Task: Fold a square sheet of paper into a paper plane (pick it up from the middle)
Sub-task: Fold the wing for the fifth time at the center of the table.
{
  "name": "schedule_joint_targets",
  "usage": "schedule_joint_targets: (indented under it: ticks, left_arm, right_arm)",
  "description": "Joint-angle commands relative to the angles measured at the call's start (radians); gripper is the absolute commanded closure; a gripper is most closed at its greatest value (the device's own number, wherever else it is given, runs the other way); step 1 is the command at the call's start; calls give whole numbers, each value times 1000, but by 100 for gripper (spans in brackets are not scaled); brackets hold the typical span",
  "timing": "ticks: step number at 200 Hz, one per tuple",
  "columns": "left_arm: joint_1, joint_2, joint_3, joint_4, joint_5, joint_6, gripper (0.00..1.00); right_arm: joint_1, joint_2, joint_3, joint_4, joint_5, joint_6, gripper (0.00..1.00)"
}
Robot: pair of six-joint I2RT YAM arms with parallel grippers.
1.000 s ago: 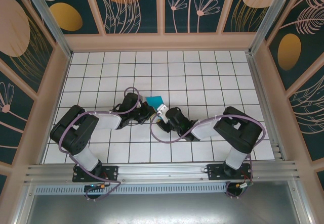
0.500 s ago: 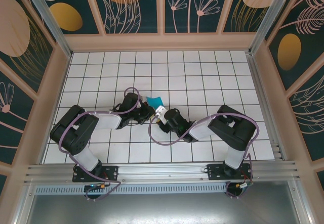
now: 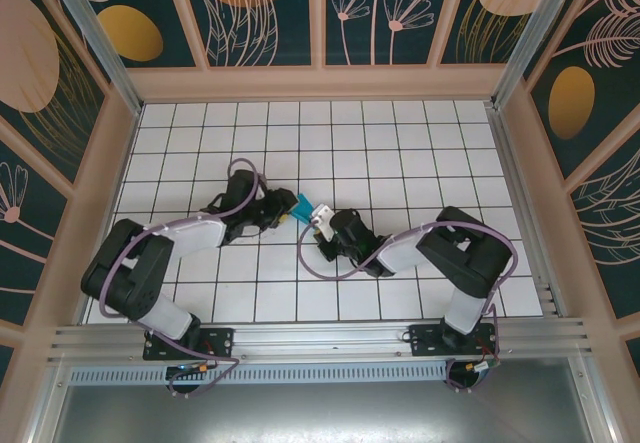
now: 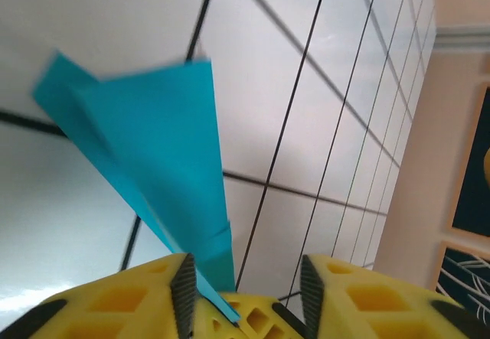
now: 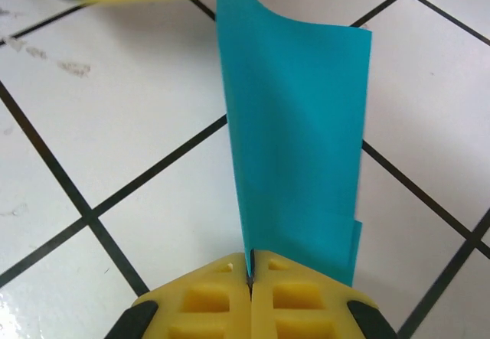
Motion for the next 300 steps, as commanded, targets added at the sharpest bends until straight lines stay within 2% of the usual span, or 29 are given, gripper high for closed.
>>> schedule_joint_targets:
  ticks: [1, 32, 88, 118, 144, 207, 300]
  left_arm:
    - [42, -75, 19, -106, -58, 61, 50]
    - [56, -162, -30, -104, -111, 74, 44]
    - [55, -221, -218, 163, -17, 39, 43]
    - [52, -195, -260, 295, 57, 31, 45]
    - [46, -155, -265, 346, 71, 29, 48]
    - [25, -59, -267, 443, 103, 36, 54]
    - [-13, 91, -241, 556, 121, 15, 59]
  right_arm:
    - [-40, -42, 29, -59, -157, 87, 100]
    - [-90, -30, 84, -122, -314, 170, 100]
    - [-170, 58, 211, -210, -570, 335, 100]
    - [-184, 106, 263, -233, -670, 402, 100]
    - [-196, 147, 284, -202, -747, 484, 100]
    - [-237, 204, 295, -93, -904, 667, 100]
    - [-246, 269, 310, -97, -944, 714, 100]
